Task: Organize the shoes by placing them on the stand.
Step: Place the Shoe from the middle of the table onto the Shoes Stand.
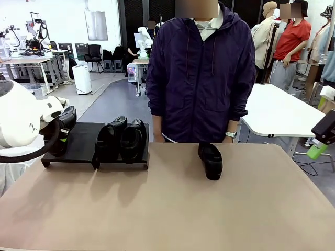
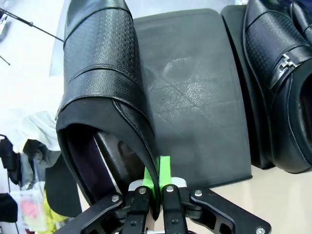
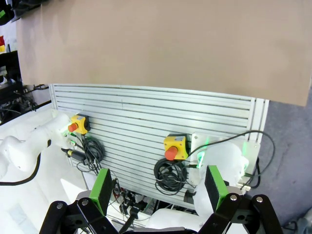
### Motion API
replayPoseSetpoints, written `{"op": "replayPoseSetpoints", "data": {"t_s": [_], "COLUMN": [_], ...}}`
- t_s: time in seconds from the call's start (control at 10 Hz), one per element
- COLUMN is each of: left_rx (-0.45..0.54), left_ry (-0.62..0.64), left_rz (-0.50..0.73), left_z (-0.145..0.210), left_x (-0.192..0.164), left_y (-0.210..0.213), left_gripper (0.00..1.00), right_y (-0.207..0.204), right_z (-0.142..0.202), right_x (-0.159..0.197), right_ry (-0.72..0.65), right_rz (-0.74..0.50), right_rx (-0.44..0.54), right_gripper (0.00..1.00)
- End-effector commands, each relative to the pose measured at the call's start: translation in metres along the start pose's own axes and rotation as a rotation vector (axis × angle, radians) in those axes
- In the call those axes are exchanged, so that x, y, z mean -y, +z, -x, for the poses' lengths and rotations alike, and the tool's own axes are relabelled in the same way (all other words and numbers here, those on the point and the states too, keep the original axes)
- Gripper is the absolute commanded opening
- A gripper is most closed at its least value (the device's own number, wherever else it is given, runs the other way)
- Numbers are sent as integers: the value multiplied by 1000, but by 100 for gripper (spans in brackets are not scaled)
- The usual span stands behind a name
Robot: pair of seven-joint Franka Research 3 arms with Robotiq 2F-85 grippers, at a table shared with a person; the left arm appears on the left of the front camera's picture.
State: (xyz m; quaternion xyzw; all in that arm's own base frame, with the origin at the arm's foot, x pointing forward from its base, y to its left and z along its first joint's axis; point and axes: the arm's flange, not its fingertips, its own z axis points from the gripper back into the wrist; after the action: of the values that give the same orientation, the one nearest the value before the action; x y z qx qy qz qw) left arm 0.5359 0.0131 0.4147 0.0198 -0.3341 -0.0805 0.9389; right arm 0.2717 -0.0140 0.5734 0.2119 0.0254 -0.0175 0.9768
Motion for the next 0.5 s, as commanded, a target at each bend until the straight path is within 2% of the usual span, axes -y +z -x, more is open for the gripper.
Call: {"op": "replayPoseSetpoints", "data": {"t_s": [0.0, 0.2, 0.3, 0.4], "left_rx": [16, 17, 14, 17], "left_ry": [-23, -27, -24, -30], "left_rz": [-8, -8, -2, -5], "left_z": [-4, -4, -4, -4], "left_x": [-2, -3, -3, -3], "left_y": [5, 5, 5, 4], "left_gripper": [0, 0, 57, 100], "right_y": [4, 4, 4, 4], "right_z": [-1, -1, -1, -1], "right_x": [-1, -1, -1, -1], "right_ry": [25, 25, 25, 25], "right_rz": [-18, -18, -18, -18], "right_rx": [-4, -4, -4, -4], "right_gripper": [100, 100, 100, 100]}}
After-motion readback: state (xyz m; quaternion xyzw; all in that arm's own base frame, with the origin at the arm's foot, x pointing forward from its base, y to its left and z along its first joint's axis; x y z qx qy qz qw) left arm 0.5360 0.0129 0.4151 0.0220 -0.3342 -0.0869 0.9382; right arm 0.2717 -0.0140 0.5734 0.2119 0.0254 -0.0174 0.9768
